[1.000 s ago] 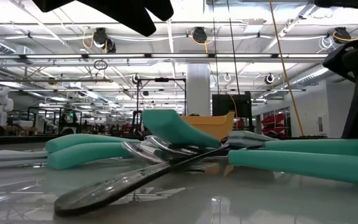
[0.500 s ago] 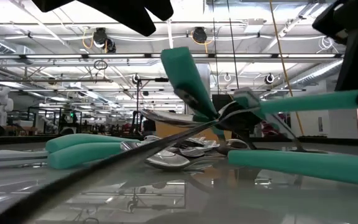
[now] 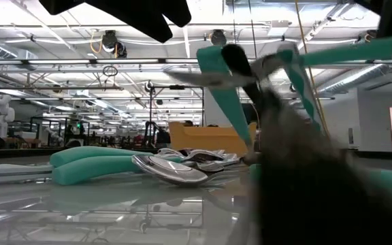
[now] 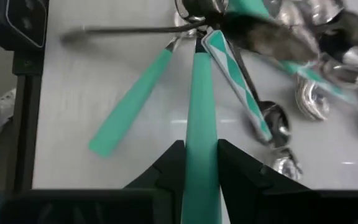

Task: Sort silverware by color (type)
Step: Put the green spoon into the blue bin

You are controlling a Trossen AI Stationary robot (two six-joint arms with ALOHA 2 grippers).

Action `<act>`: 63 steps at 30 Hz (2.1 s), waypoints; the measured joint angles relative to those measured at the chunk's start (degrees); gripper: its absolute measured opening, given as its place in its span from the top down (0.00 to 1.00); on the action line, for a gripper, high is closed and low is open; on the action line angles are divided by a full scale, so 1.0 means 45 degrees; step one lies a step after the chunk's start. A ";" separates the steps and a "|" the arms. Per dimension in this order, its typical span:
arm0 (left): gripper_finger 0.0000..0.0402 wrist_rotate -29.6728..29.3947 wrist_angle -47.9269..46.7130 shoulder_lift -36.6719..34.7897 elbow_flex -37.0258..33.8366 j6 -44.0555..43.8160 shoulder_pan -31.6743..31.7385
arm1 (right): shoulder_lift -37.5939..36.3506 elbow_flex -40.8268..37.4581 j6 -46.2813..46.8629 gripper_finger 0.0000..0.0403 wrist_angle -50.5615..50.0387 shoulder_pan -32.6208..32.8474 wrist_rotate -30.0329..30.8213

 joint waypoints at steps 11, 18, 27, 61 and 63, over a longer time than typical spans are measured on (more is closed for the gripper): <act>0.72 -0.0003 0.0000 0.0000 -0.0005 0.0278 0.0582 | -0.1304 0.0005 -0.0603 0.82 -0.2223 -0.0572 0.0762; 0.72 -0.0005 0.0015 0.0000 -0.0005 0.0401 0.0758 | -0.1728 0.0005 -0.0892 0.82 -0.3162 -0.0820 0.1090; 0.72 -0.0005 0.0018 0.0000 -0.0005 0.0571 0.0774 | -0.2374 0.0005 -0.0264 0.82 -0.5393 -0.1265 0.1876; 0.72 -0.0106 0.2258 0.0000 -0.0005 0.2755 0.1221 | -0.2874 -0.2550 0.2826 0.82 -0.1561 0.1035 0.9141; 0.72 -0.0169 0.2749 0.0000 -0.0005 0.3288 0.1233 | -0.2874 -0.2627 0.2760 0.82 -0.1551 0.1028 0.9164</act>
